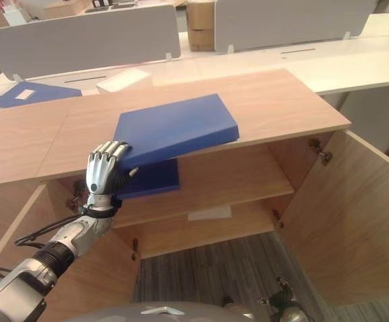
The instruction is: Put the empty folder in the office cabinet
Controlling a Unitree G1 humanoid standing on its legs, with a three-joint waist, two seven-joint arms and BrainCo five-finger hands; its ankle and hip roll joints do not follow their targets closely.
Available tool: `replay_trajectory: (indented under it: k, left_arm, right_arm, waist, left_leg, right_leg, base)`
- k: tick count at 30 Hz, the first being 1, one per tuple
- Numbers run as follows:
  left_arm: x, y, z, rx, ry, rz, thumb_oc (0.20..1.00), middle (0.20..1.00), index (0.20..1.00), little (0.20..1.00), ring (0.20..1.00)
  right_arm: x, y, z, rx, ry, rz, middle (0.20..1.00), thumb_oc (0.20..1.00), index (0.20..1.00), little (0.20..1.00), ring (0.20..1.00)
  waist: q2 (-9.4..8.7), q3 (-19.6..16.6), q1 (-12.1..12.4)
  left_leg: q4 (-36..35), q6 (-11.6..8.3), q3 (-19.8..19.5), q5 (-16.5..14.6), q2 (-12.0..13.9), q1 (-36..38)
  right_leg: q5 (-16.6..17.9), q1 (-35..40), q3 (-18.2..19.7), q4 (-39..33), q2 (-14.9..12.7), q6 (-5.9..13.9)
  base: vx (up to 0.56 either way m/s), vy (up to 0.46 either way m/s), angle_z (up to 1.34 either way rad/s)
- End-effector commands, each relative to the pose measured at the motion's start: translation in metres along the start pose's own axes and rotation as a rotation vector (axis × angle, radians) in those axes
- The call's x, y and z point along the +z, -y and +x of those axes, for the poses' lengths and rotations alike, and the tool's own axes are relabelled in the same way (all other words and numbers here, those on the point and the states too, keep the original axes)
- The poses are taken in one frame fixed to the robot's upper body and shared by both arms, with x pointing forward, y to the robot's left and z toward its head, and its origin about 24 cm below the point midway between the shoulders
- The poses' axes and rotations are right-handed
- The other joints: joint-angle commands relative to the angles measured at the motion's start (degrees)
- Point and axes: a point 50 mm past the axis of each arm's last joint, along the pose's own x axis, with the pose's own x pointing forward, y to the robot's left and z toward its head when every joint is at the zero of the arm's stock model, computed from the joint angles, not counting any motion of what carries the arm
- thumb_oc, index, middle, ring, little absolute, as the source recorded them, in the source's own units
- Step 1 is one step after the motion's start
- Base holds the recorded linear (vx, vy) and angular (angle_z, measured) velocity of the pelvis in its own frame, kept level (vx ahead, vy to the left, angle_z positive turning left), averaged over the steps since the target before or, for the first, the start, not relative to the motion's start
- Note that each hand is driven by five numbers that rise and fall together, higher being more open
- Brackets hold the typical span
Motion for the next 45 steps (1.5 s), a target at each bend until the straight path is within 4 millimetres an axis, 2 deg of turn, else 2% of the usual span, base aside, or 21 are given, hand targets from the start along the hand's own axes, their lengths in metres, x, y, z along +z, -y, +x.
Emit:
replay_trajectory:
  k: [1,4,6,11,15,17,18,21,23,26,30,32,38,41,45]
  left_arm:
    - [-0.012,-0.05,0.044,0.261,-0.036,-0.121,0.2,0.2,0.2,0.2,0.2]
    - [-0.005,-0.082,0.053,0.346,-0.012,-0.251,0.2,0.2,0.2,0.2,0.2]
    - [0.004,-0.104,0.056,0.367,0.012,-0.406,0.2,0.2,0.2,0.2,0.2]
    - [0.018,-0.126,0.051,0.288,0.055,-0.691,0.2,0.2,0.2,0.2,0.2]
    - [0.026,-0.132,0.042,0.146,0.111,-0.984,0.2,0.2,0.2,0.2,0.2]
    - [0.027,-0.131,0.037,0.064,0.124,-1.184,0.2,0.2,0.2,0.2,0.2]
    - [0.027,-0.131,0.037,0.064,0.124,-1.184,0.2,0.2,0.2,0.2,0.2]
    - [0.025,-0.122,0.025,-0.076,0.112,-1.39,0.2,0.2,0.2,0.2,0.2]
    - [0.021,-0.114,0.01,-0.18,0.081,-1.506,0.2,0.2,0.2,0.2,0.2]
    - [0.017,-0.108,-0.003,-0.232,0.061,-1.581,0.2,0.2,0.2,0.2,0.2]
    - [0.016,-0.108,-0.01,-0.267,0.09,-1.646,0.2,0.2,0.2,0.2,0.2]
    - [0.019,-0.11,-0.012,-0.292,0.151,-1.683,0.2,0.2,0.2,0.2,0.2]
    - [0.017,-0.118,-0.008,-0.254,0.207,-1.655,0.2,0.2,0.2,0.2,0.2]
    - [0.016,-0.119,-0.005,-0.232,0.221,-1.637,0.2,0.2,0.2,0.2,0.2]
    - [0.015,-0.117,0.0,-0.219,0.215,-1.616,0.2,0.2,0.2,0.2,0.2]
  right_arm:
    - [0.038,0.018,0.005,-0.083,0.166,-0.019,1.0,1.0,1.0,1.0,1.0]
    - [0.06,0.02,0.002,-0.075,0.265,0.007,1.0,1.0,1.0,1.0,1.0]
    - [0.08,0.02,-0.004,-0.044,0.355,0.016,1.0,1.0,1.0,1.0,1.0]
    - [0.111,0.018,-0.02,0.031,0.52,0.003,1.0,1.0,1.0,1.0,1.0]
    - [0.133,0.02,-0.036,0.143,0.656,0.011,1.0,1.0,1.0,1.0,1.0]
    - [0.144,0.02,-0.047,0.245,0.72,0.02,1.0,1.0,1.0,1.0,1.0]
    - [0.144,0.02,-0.047,0.245,0.72,0.02,1.0,1.0,1.0,1.0,1.0]
    - [0.154,0.022,-0.066,0.413,0.795,0.024,1.0,1.0,1.0,1.0,1.0]
    - [0.16,0.025,-0.086,0.58,0.843,0.019,1.0,1.0,1.0,1.0,1.0]
    - [0.167,0.038,-0.104,0.663,0.91,-0.017,1.0,1.0,1.0,1.0,1.0]
    - [0.179,0.057,-0.121,0.652,0.997,-0.013,1.0,1.0,1.0,1.0,1.0]
    - [0.194,0.075,-0.136,0.585,1.098,0.031,1.0,1.0,1.0,1.0,1.0]
    - [0.218,0.115,-0.164,0.393,1.315,0.171,1.0,1.0,1.0,1.0,1.0]
    - [0.231,0.128,-0.176,0.31,1.413,0.225,1.0,1.0,1.0,1.0,1.0]
    - [0.249,0.134,-0.189,0.264,1.508,0.252,1.0,1.0,1.0,1.0,1.0]
  waist:
    - [-1.21,1.68,1.42]
    - [-1.4,1.7,2.1]
    - [-1.58,1.61,2.69]
    - [-1.98,1.69,3.49]
    - [-2.27,1.69,4.22]
    - [-2.42,1.79,4.67]
    - [-2.42,1.79,4.67]
    - [-2.8,1.74,5.08]
    - [-3.25,1.65,5.53]
    - [-3.7,1.67,6.1]
    - [-4.05,1.71,6.7]
    - [-4.23,1.68,7.04]
    - [-4.47,1.43,6.99]
    - [-4.44,1.32,7.05]
    - [-4.24,1.11,7.51]
  left_leg:
    - [0.03,0.58,-2.59,-5.68,1.04,1.84]
    - [0.03,0.54,-3.49,-5.55,0.96,1.69]
    - [0.03,0.47,-4.3,-5.44,0.81,1.46]
    - [0.03,0.48,-5.58,-5.17,0.43,0.94]
    - [0.03,0.62,-6.65,-4.82,0.1,0.49]
    - [0.03,0.56,-7.29,-4.51,-0.04,0.19]
    - [0.03,0.56,-7.29,-4.51,-0.04,0.19]
    - [0.03,0.5,-7.91,-4.08,-0.24,-0.14]
    - [0.03,0.51,-8.34,-3.78,-0.39,-0.37]
    - [0.03,0.62,-8.77,-3.49,-0.58,-0.59]
    - [0.03,0.76,-9.19,-3.27,-0.74,-0.69]
    - [0.03,0.83,-9.45,-3.08,-0.83,-0.89]
    - [0.03,0.99,-9.57,-3.18,-0.93,-1.06]
    - [0.03,0.99,-9.41,-3.34,-0.91,-1.08]
    - [0.03,1.02,-9.46,-3.54,-0.9,-1.07]
  right_leg:
    - [-2.19,1.51,3.33,-0.21,-4.62,5.9]
    - [-2.33,1.83,2.46,-0.21,-4.89,5.87]
    - [-2.39,2.01,1.75,-0.21,-5.16,5.94]
    - [-2.27,2.18,0.46,-0.21,-5.76,6.41]
    - [-2.01,2.13,-0.19,-0.21,-6.05,6.75]
    - [-1.76,2.04,-0.58,-0.21,-6.22,6.94]
    - [-1.76,2.04,-0.58,-0.21,-6.22,6.94]
    - [-1.34,1.85,-0.95,-0.21,-6.46,7.17]
    - [-1.15,1.69,-1.31,-0.21,-6.62,7.26]
    - [-0.88,1.56,-1.6,-0.21,-6.75,7.25]
    - [-0.56,1.54,-1.99,-0.21,-6.94,7.29]
    - [-0.25,1.45,-2.12,-0.21,-7.09,7.43]
    - [0.1,1.28,-2.21,-0.21,-7.34,7.72]
    - [0.08,1.21,-2.09,-0.21,-7.38,7.77]
    - [-0.06,1.21,-2.12,-0.21,-7.47,7.71]
  base:
    - [-0.01,0.0,0.12]
    - [-0.01,0.006,0.11]
    - [0.0,0.02,0.11]
    - [0.0,0.022,0.17]
    - [-0.01,0.022,0.13]
    - [-0.01,0.017,0.07]
    - [-0.01,0.013,0.1]
    - [-0.01,0.019,0.1]
    - [0.0,0.021,0.05]
    - [0.0,0.021,0.05]
    - [0.0,0.016,0.09]
    - [0.0,0.032,0.09]
    - [0.0,0.015,0.02]
    - [0.01,0.025,0.0]
    - [0.02,0.03,0.0]
